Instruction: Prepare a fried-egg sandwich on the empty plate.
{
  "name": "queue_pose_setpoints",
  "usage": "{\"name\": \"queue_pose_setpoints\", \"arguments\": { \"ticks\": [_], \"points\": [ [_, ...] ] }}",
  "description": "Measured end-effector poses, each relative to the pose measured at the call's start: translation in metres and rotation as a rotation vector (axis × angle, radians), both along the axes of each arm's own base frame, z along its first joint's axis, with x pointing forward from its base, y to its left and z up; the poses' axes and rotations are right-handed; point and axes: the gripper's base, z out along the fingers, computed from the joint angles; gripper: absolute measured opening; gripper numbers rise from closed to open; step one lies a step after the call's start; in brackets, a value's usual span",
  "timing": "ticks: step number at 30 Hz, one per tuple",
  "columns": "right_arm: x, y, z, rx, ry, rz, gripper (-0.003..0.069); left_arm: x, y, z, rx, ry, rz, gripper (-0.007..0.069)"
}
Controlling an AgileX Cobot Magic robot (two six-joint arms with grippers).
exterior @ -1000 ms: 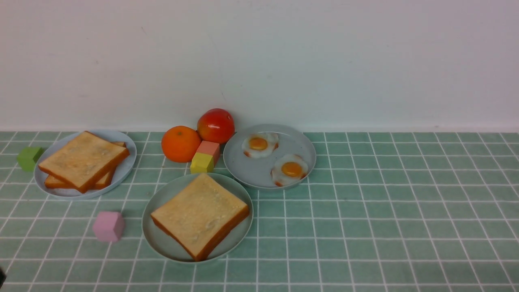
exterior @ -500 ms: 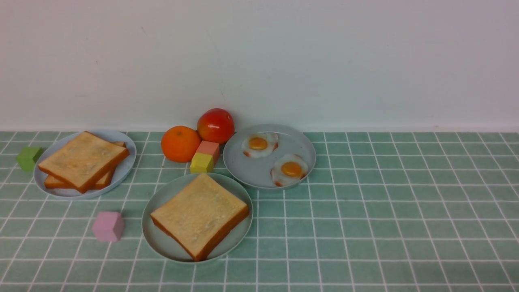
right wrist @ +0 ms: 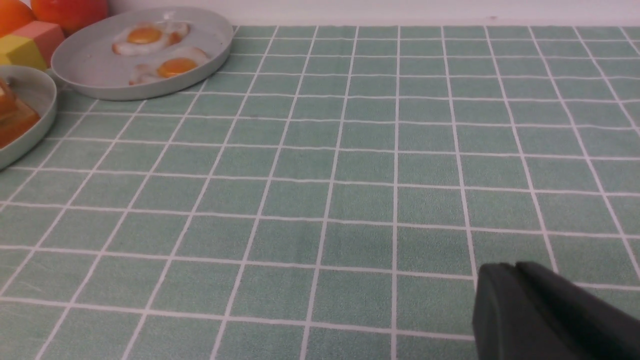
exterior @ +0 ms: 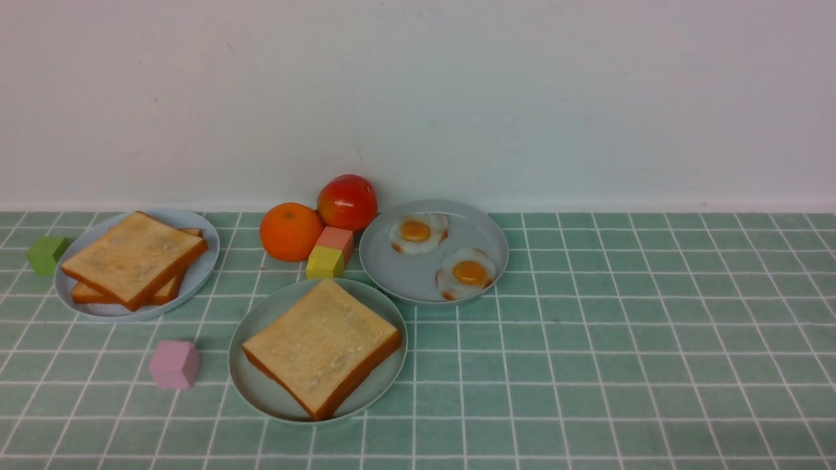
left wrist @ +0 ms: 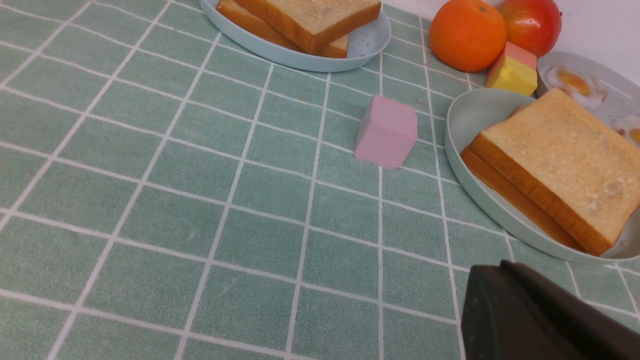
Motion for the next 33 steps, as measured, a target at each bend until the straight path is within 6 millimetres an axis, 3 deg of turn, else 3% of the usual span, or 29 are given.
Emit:
{"name": "queue_pose_setpoints", "arguments": {
  "ticks": [33],
  "points": [
    [0.0,0.0,0.0,0.0,0.0,0.0,0.0091,0.0,0.0,0.0,-0.001,0.0,0.0,-0.0001]
  ]
}}
